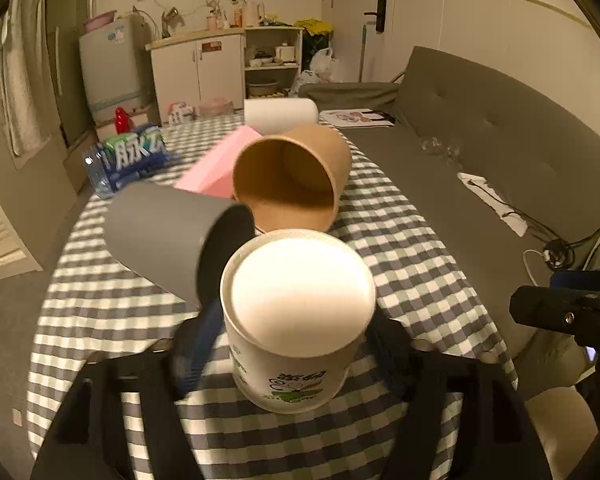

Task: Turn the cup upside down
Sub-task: 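Rotate the white cup with the left gripper so its rim faces down, then lower the white cup rim-down onto the table and open the left gripper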

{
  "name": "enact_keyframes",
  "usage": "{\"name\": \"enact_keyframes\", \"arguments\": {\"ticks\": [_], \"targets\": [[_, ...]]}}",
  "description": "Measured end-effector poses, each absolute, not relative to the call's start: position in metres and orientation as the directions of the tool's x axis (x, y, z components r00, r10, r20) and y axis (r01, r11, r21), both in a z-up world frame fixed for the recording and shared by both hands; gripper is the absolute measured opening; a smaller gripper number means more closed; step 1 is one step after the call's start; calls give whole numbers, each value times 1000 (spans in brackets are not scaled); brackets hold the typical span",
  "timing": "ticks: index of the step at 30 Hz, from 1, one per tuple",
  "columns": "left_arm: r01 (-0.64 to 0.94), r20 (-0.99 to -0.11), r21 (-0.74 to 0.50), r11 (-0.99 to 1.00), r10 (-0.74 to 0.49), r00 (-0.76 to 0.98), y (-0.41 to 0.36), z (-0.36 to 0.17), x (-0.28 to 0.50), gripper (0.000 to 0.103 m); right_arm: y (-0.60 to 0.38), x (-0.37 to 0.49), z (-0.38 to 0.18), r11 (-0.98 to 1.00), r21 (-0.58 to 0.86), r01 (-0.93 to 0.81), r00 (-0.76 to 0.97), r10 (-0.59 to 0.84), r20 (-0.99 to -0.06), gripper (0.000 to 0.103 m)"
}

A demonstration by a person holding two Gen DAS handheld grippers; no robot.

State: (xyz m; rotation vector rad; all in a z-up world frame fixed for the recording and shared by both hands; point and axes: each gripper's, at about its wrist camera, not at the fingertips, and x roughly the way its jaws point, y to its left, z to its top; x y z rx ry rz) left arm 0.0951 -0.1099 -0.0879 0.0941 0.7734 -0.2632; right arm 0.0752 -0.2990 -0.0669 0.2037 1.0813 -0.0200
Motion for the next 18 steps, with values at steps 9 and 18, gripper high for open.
{"name": "enact_keyframes", "arguments": {"ticks": [9, 18], "targets": [[252, -653, -8, 968, -196, 732, -101, -54, 82, 85, -291, 69, -47, 984, 151, 92, 513, 83, -854, 86], [177, -570, -79, 981, -190, 799, -57, -12, 49, 85, -271, 51, -18, 990, 133, 45, 592, 81, -802, 86]]}}
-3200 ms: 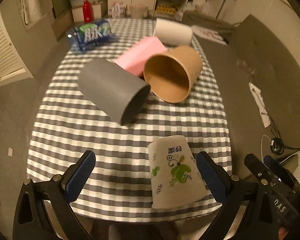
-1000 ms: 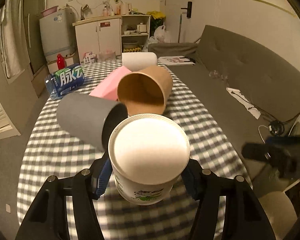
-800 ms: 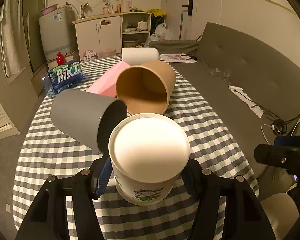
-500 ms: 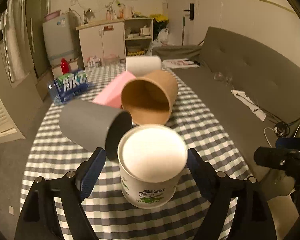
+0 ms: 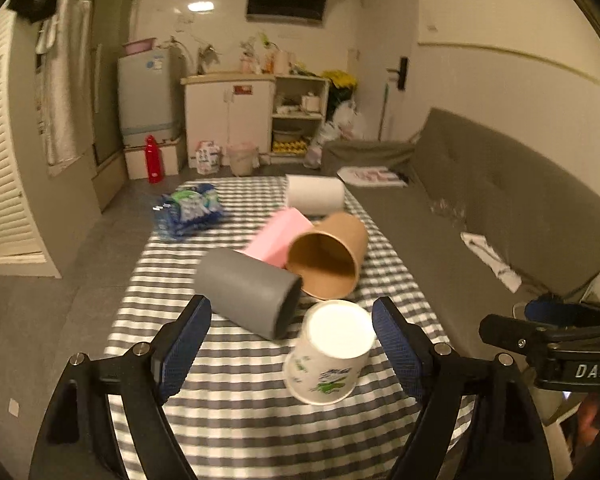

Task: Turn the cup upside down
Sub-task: 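Lower the white cup rim-down onto the table and open the left gripper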

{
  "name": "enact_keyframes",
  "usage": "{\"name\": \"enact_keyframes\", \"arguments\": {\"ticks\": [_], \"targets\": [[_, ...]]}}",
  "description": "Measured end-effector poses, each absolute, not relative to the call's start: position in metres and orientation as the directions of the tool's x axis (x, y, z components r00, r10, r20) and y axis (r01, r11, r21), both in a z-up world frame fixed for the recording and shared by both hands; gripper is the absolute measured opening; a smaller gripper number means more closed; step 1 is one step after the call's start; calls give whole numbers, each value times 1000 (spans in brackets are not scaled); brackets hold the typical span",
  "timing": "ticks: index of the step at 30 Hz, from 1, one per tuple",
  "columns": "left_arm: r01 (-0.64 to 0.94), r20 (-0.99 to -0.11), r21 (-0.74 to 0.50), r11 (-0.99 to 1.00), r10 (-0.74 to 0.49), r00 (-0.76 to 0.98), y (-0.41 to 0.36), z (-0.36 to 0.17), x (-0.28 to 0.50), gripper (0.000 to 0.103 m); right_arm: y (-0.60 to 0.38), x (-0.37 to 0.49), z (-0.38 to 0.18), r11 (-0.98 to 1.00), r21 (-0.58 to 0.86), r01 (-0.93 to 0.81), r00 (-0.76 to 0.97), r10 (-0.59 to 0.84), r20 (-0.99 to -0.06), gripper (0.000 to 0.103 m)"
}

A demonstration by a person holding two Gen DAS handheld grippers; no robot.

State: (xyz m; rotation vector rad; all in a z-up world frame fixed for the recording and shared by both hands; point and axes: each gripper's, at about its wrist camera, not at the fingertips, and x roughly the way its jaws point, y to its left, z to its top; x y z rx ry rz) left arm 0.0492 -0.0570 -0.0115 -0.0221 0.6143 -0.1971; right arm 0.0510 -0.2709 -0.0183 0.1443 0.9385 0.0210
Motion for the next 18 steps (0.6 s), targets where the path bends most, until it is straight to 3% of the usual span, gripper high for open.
{"name": "enact_keyframes", "arguments": {"ticks": [6, 9, 18], "targets": [[109, -550, -98, 989, -145, 822, -20, -3, 28, 86, -250, 38, -7, 993, 118, 7, 629, 87, -772, 86], [78, -540, -103, 992, -121, 833, -5, 0, 20, 95, -242, 31, -2, 994, 106, -3, 648, 83, -757, 86], [19, -515, -142, 990, -90, 852, 21, 2, 4, 97, -219, 10, 2, 996, 84, -36, 711, 85, -698, 86]]}}
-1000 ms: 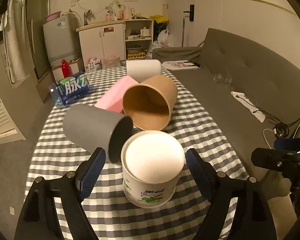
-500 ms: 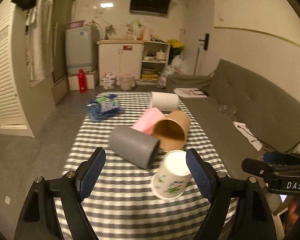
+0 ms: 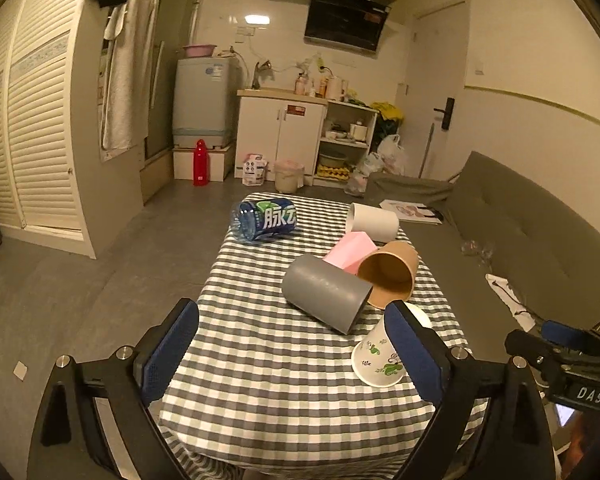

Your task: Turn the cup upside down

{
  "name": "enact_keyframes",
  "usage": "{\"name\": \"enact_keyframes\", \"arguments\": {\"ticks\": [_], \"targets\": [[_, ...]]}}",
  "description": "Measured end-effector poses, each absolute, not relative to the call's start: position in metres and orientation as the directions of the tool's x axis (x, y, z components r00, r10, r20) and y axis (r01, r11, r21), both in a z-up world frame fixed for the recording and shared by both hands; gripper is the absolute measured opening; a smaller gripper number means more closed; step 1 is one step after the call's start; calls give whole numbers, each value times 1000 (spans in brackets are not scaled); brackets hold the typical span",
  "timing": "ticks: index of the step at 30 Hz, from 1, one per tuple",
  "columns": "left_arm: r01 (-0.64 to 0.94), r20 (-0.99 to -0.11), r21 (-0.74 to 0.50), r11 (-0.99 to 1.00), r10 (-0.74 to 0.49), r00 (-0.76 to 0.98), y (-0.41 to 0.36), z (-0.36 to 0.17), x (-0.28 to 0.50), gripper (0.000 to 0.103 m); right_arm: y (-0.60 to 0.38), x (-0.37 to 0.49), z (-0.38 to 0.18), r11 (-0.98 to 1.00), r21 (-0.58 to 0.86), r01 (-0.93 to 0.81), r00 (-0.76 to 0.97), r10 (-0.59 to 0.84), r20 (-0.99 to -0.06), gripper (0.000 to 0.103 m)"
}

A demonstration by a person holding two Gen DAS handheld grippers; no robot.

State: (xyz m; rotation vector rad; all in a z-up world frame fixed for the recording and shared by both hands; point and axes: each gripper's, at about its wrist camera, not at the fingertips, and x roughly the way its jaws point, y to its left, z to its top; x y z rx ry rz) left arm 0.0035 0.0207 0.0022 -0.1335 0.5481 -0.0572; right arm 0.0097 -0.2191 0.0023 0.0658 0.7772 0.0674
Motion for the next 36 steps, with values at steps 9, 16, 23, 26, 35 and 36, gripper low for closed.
{"name": "enact_keyframes", "arguments": {"ticks": [9, 16, 23, 26, 35, 36], "targets": [[9, -480, -110, 994, -61, 875, 21, -11, -10, 103, -211, 0, -23, 998, 63, -20, 769, 56, -637, 94], [26, -512, -99, 995, -74, 856, 15, -25, -8, 103, -210, -3, -38, 1000, 25, -17, 799, 29, -601, 99], [31, -523, -86, 996, -72, 849, 8, -31, -6, 103, -215, -2, -42, 1000, 25, -9, 817, 22, -576, 103], [34, -526, -69, 997, -65, 848, 4, -33, -6, 103, -217, -2, -44, 1000, 27, -4, 817, 19, -576, 103], [23, -522, -55, 998, -49, 851, -2, -34, -6, 103, -224, -2, -46, 999, 38, 7, 815, 16, -579, 103], [23, -522, -55, 998, -48, 852, -2, -34, -6, 103, -224, -2, -46, 999, 38, 9, 817, 15, -577, 103]]}}
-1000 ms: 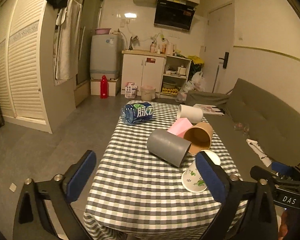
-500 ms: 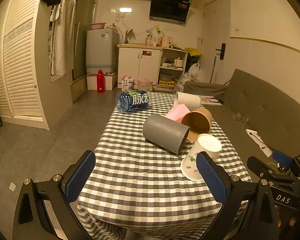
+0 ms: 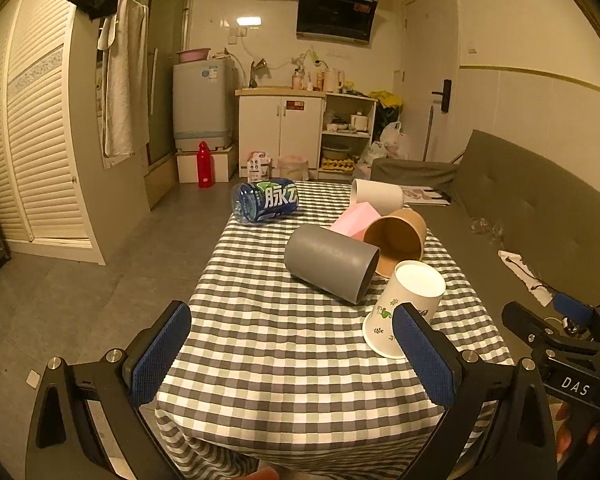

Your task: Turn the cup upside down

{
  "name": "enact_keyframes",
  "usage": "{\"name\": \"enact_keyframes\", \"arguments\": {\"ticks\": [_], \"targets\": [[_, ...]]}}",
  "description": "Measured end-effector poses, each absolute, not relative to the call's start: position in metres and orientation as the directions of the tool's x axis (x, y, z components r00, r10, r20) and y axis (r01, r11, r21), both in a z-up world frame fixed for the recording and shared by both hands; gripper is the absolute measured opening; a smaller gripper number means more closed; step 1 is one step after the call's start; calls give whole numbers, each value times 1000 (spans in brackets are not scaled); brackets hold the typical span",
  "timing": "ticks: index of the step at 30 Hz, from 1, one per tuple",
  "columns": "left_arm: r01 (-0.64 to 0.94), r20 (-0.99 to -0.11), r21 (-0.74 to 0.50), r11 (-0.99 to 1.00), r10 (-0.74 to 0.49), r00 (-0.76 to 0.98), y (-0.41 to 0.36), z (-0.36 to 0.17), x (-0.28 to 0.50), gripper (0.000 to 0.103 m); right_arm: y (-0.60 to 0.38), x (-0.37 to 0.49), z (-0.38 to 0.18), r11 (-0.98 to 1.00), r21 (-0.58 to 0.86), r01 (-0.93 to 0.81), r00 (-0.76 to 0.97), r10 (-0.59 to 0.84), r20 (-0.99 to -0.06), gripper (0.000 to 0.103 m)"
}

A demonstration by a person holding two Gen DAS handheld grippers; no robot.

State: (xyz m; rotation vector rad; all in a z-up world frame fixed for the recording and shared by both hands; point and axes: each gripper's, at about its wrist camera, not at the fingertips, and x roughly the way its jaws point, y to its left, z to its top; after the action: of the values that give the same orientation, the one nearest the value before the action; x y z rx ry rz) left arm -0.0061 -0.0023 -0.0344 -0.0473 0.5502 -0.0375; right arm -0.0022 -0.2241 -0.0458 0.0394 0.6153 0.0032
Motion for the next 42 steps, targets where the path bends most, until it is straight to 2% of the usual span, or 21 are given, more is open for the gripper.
{"name": "enact_keyframes", "arguments": {"ticks": [42], "targets": [[25, -526, -53, 998, -49, 849, -2, -37, -5, 103, -221, -3, -45, 1000, 25, 3, 818, 12, -575, 103]]}}
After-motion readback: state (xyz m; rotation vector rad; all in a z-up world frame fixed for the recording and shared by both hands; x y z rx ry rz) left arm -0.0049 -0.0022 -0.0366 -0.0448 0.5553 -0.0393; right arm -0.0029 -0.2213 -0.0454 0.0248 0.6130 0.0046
